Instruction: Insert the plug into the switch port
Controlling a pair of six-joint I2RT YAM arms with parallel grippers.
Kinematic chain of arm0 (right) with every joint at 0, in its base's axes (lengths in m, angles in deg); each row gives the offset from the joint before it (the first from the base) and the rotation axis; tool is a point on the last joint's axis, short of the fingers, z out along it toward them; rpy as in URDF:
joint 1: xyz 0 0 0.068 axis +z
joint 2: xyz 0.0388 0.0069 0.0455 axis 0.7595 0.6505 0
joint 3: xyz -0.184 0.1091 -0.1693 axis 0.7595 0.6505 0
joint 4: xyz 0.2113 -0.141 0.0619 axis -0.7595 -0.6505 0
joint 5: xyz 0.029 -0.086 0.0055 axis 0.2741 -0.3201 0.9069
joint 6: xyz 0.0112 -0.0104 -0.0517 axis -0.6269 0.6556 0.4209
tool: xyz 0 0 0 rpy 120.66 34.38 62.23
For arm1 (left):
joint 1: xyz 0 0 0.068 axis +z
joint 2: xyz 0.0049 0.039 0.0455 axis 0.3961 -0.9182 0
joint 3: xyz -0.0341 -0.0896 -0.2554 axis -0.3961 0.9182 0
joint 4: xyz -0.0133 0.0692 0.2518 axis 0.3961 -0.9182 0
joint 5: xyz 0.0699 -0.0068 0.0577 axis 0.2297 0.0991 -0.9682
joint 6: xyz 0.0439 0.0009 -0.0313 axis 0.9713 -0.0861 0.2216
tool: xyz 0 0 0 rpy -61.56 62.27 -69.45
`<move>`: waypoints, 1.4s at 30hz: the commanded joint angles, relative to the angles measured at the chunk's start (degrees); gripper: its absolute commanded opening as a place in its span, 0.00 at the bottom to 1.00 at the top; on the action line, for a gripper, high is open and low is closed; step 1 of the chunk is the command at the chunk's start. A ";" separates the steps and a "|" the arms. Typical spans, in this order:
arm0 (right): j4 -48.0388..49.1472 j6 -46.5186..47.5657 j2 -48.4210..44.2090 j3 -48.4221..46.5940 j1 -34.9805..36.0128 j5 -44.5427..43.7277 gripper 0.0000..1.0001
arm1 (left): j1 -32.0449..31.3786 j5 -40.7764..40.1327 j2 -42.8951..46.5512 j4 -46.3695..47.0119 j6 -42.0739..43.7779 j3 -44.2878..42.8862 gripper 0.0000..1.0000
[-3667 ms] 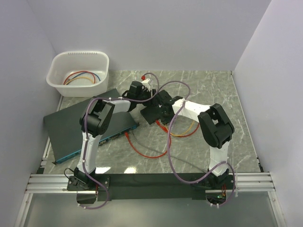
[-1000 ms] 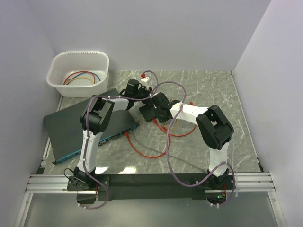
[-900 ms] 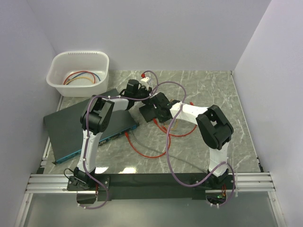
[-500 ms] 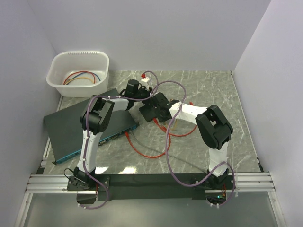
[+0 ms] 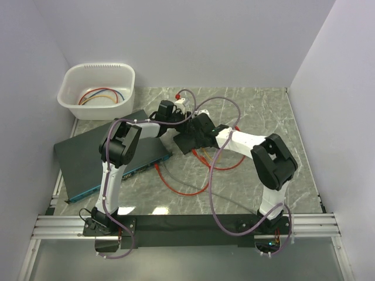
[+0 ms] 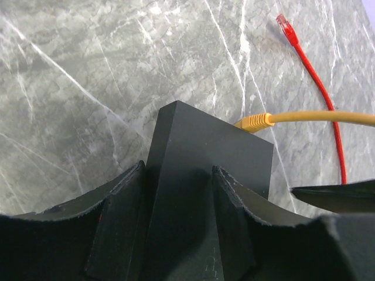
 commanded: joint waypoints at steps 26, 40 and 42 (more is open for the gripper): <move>4.07 -3.52 -27.89 11.46 11.63 1.77 0.66 | 1.59 -20.15 5.52 -19.19 -7.79 -11.40 0.58; 9.16 -3.52 -43.01 23.06 17.16 4.32 0.67 | -5.60 -40.70 35.28 -29.82 -4.36 2.37 0.57; 11.01 -3.78 -46.79 26.04 18.92 4.67 0.67 | -9.72 -48.61 41.61 -30.09 -4.27 9.20 0.57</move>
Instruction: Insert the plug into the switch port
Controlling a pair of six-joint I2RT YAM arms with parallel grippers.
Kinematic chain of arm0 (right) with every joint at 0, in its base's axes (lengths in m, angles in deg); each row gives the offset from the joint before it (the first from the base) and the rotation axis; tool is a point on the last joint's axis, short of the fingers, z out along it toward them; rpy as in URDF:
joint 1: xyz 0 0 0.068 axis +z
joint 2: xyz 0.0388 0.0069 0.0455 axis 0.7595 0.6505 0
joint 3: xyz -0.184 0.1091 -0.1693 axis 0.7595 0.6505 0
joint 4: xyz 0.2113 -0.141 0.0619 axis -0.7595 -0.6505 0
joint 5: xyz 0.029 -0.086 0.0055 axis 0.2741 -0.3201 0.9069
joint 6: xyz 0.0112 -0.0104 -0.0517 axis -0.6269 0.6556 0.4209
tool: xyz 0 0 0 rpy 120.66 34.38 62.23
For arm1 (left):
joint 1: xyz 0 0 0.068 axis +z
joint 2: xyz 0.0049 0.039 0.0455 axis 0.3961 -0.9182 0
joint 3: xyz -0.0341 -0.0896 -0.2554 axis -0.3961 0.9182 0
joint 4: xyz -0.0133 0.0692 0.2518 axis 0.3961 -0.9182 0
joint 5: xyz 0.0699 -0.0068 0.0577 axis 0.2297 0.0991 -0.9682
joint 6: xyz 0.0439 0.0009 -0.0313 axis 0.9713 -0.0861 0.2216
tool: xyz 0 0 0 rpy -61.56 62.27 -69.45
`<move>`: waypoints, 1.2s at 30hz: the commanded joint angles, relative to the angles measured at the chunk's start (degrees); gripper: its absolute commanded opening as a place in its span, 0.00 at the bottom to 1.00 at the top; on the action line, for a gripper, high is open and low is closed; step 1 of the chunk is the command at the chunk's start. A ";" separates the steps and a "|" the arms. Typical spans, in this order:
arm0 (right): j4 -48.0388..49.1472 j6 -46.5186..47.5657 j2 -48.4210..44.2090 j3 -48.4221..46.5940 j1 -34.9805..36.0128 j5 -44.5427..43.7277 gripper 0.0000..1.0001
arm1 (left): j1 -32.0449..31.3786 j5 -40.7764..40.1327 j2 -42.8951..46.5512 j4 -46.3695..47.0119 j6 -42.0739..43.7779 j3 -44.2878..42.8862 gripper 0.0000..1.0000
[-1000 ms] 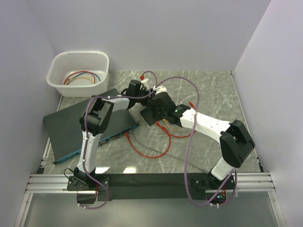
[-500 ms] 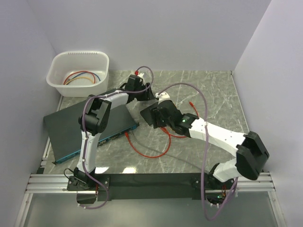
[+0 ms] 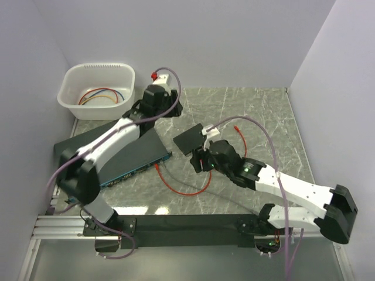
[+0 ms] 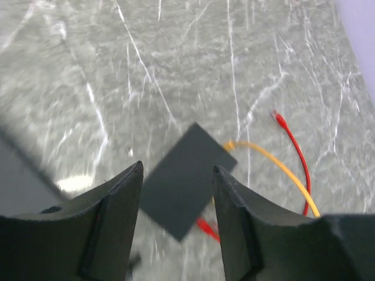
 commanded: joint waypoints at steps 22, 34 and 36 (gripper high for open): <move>18.95 -1.67 -9.56 14.77 18.59 2.15 0.68 | -14.63 -38.09 60.82 -3.23 -15.05 51.35 0.53; 17.12 -4.13 -9.73 14.78 27.73 -4.44 0.68 | -14.63 -60.34 60.40 2.11 -14.74 56.80 0.56; 16.50 -4.74 -9.91 14.86 28.79 -5.41 0.68 | -14.63 -60.60 57.95 9.99 -8.32 59.08 0.58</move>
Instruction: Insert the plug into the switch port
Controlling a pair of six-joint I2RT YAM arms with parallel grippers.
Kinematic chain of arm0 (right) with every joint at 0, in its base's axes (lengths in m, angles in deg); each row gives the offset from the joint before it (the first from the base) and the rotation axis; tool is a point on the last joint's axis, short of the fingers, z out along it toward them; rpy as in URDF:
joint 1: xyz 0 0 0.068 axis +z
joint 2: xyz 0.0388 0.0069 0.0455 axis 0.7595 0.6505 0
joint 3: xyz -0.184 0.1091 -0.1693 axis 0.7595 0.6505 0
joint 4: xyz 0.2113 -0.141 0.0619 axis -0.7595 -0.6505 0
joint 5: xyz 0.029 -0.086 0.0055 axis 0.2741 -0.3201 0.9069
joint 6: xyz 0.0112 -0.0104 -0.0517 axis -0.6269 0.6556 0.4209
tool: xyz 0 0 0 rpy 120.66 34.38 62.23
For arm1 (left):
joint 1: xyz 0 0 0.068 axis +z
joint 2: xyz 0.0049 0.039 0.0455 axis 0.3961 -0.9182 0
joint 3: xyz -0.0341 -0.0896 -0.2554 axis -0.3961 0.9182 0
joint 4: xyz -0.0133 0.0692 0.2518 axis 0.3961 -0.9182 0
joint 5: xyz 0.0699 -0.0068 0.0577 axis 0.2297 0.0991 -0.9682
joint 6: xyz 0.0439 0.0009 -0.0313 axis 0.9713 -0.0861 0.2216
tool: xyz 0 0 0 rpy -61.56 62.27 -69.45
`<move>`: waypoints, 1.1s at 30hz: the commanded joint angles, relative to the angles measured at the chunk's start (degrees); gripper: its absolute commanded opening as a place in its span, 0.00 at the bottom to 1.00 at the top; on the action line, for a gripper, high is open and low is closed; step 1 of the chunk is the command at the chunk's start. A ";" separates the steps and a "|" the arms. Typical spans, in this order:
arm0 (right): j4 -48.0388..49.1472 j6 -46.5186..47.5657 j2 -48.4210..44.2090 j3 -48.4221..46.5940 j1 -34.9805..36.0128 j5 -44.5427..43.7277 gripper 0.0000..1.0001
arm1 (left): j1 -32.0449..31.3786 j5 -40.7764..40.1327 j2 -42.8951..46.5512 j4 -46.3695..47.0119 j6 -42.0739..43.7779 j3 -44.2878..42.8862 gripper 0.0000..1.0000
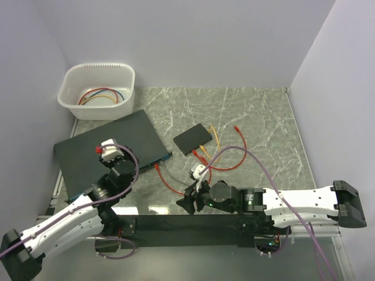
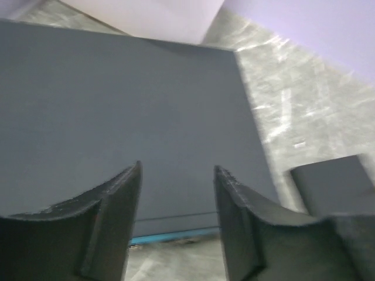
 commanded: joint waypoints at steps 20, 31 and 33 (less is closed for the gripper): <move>-4.25 -6.67 -5.04 3.76 5.84 -9.27 0.68 | 25.00 12.86 -22.70 49.74 22.28 11.07 0.84; -4.78 -6.85 -0.20 1.12 5.93 -8.04 0.68 | 35.12 25.06 -40.13 60.20 21.65 4.24 0.81; -4.78 -7.20 0.06 1.12 6.02 -8.04 0.68 | 37.23 27.63 -43.64 57.68 22.89 1.68 0.80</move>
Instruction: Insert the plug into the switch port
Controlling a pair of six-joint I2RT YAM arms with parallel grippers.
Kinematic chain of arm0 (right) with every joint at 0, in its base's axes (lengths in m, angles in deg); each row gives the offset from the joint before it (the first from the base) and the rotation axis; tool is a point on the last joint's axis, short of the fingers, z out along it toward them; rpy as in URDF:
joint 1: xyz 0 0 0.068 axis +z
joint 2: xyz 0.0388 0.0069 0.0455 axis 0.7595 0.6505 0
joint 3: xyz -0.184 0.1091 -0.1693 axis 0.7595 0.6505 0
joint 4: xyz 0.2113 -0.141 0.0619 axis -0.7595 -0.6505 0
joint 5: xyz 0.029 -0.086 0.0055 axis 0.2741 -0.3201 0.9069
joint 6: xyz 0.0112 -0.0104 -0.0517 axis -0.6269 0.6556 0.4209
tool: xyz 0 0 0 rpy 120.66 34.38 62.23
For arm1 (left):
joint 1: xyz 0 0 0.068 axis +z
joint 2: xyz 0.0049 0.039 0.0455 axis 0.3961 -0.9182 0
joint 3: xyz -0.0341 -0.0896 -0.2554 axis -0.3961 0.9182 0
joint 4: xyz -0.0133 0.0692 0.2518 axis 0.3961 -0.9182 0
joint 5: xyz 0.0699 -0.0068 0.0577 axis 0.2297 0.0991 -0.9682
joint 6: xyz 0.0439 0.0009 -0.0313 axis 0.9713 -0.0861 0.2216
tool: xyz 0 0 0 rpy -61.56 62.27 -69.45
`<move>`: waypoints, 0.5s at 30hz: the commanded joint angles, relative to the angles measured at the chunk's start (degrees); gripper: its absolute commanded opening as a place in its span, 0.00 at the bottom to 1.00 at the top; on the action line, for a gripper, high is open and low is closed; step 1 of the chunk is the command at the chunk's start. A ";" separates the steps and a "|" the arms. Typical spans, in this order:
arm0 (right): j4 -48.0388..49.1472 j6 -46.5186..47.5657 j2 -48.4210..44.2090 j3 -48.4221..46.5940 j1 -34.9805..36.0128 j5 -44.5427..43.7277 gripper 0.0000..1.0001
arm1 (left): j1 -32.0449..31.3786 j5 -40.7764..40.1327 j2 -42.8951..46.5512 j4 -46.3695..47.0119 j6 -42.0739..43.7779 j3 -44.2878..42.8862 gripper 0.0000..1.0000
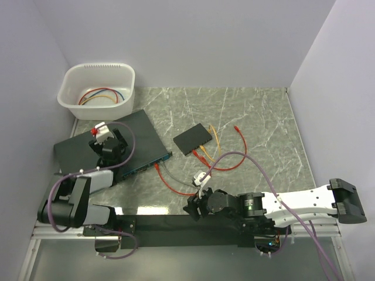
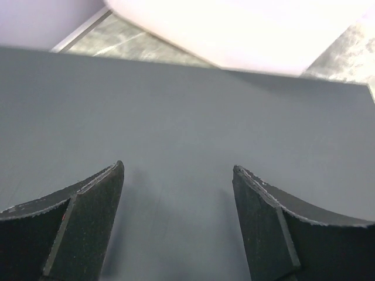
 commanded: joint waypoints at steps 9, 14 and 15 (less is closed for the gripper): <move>0.91 -0.95 0.54 -1.80 0.80 -1.35 0.68 | 7.68 25.75 -7.15 13.57 9.77 -4.36 0.80; 2.66 0.98 2.12 -3.82 0.71 -1.88 0.68 | 8.72 27.96 -8.27 22.77 9.95 0.64 0.85; 2.75 1.24 2.39 -4.78 0.62 -2.49 0.68 | 8.73 28.14 -8.71 24.44 9.95 1.26 0.95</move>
